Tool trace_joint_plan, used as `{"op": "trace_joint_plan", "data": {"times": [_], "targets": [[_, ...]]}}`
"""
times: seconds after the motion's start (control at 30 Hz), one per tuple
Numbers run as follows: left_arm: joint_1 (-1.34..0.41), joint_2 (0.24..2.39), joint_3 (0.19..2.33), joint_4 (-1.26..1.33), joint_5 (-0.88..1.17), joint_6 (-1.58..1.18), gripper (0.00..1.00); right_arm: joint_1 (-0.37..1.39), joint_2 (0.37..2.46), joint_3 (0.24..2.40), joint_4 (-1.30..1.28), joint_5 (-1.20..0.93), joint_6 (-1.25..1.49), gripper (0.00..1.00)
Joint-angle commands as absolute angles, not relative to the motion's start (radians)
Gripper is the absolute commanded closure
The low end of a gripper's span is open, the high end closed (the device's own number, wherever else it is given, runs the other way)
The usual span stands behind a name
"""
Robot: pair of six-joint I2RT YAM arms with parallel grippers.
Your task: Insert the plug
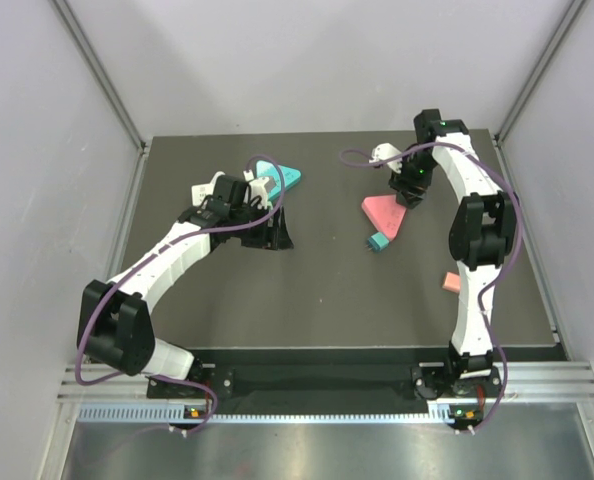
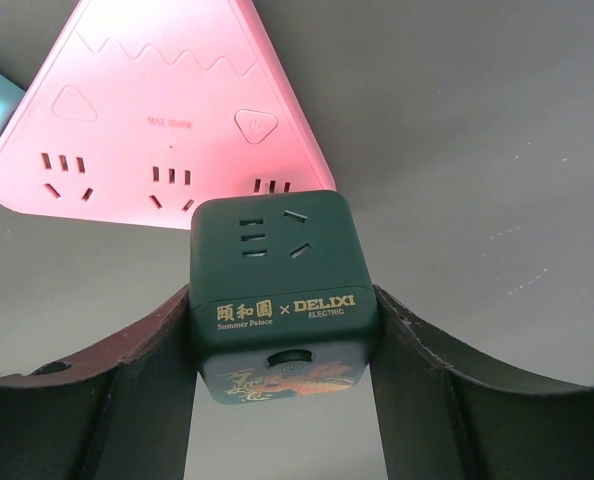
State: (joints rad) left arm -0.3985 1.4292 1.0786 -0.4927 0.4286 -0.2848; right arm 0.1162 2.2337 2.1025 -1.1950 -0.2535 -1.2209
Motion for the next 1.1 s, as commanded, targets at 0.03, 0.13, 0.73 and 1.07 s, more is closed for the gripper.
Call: {"op": "trace_joint_plan", "data": {"times": [0.03, 0.13, 0.73, 1.07], "targets": [[-0.4, 1.391, 1.095, -0.485, 0.43, -0.265, 0.25, 0.133, 2.264, 2.129, -1.198, -0.273, -1.198, 1.0], [-0.4, 1.388, 1.095, -0.486, 0.423, -0.262, 0.25, 0.141, 2.284, 2.125, -1.192, -0.271, -1.187, 1.0], [-0.399, 1.382, 1.092, -0.492, 0.394, -0.256, 0.25, 0.178, 2.364, 2.148, -1.239, -0.308, -1.201, 1.0], [-0.399, 1.381, 1.092, -0.505, 0.367, -0.249, 0.25, 0.225, 2.468, 2.266, -1.247, -0.255, -1.233, 1.0]]}}
